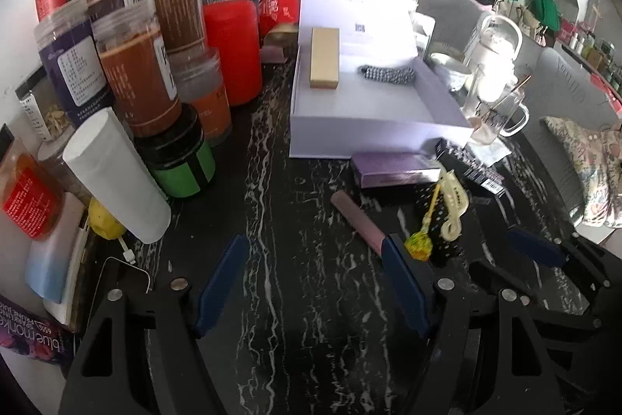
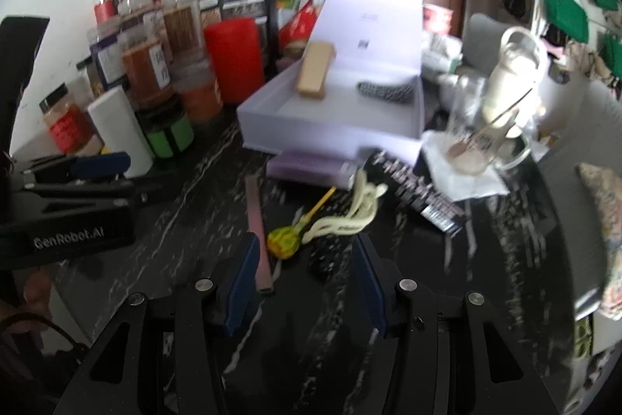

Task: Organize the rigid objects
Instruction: 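Grasp the pink nail file with the right tool and lift it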

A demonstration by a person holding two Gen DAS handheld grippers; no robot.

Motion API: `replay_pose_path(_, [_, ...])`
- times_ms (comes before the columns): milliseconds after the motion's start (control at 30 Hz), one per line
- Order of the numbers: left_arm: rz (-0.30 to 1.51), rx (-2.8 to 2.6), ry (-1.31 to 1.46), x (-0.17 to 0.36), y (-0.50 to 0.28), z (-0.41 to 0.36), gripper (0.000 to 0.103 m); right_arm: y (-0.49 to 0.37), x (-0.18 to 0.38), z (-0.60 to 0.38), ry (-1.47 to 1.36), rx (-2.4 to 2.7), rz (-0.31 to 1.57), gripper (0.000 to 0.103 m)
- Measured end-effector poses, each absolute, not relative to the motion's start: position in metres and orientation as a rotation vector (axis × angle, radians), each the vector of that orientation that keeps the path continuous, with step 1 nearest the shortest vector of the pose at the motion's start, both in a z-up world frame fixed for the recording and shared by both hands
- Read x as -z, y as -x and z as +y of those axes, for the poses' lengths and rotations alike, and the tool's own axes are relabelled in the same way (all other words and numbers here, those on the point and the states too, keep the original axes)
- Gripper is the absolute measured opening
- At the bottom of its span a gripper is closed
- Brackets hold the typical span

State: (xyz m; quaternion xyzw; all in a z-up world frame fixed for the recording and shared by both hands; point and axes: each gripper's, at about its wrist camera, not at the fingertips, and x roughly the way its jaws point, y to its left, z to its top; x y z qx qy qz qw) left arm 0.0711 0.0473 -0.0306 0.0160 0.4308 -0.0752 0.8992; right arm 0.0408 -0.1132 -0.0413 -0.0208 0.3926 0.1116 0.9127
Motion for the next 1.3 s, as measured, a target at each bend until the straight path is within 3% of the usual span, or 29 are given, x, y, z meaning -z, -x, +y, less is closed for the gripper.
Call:
replay_pose_path(133, [0.903, 0.155, -0.034, 0.036, -0.076, 0.053, 0.073, -0.046, 0.063, -0.105, 0.043, -0.268, 0.862, 0.049])
replay_pose_path(400, [0.927, 0.125, -0.020, 0.045, -0.086, 0.060, 0.073, -0.059, 0.095, -0.085, 0.056, -0.346, 0.944, 0.034])
replay_pose_path(533, [0.943, 0.108, -0.008, 0.051, -0.090, 0.064, 0.073, -0.062, 0.107, -0.080, 0.071, -0.362, 0.983, 0.015])
replay_pose_path(567, [0.949, 0.106, -0.004, 0.053, -0.091, 0.064, 0.073, -0.062, 0.108, -0.079, 0.084, -0.359, 0.980, 0.014])
replay_pose_path(1133, [0.963, 0.198, -0.039, 0.059, -0.089, 0.031, 0.073, -0.011, 0.107, -0.130, 0.086, -0.338, 1.036, 0.015])
replay_pose_path(1200, [0.960, 0.203, -0.046, 0.058, -0.089, 0.028, 0.073, -0.009, 0.106, -0.135, 0.069, -0.333, 1.037, 0.018])
replay_pose_path(1267, [0.956, 0.203, -0.056, 0.057, -0.089, 0.025, 0.073, -0.014, 0.107, -0.136, 0.058, -0.329, 1.033, 0.032])
replay_pose_path(1300, [0.953, 0.201, -0.061, 0.057, -0.089, 0.025, 0.074, -0.016, 0.107, -0.137, 0.053, -0.327, 1.026, 0.033])
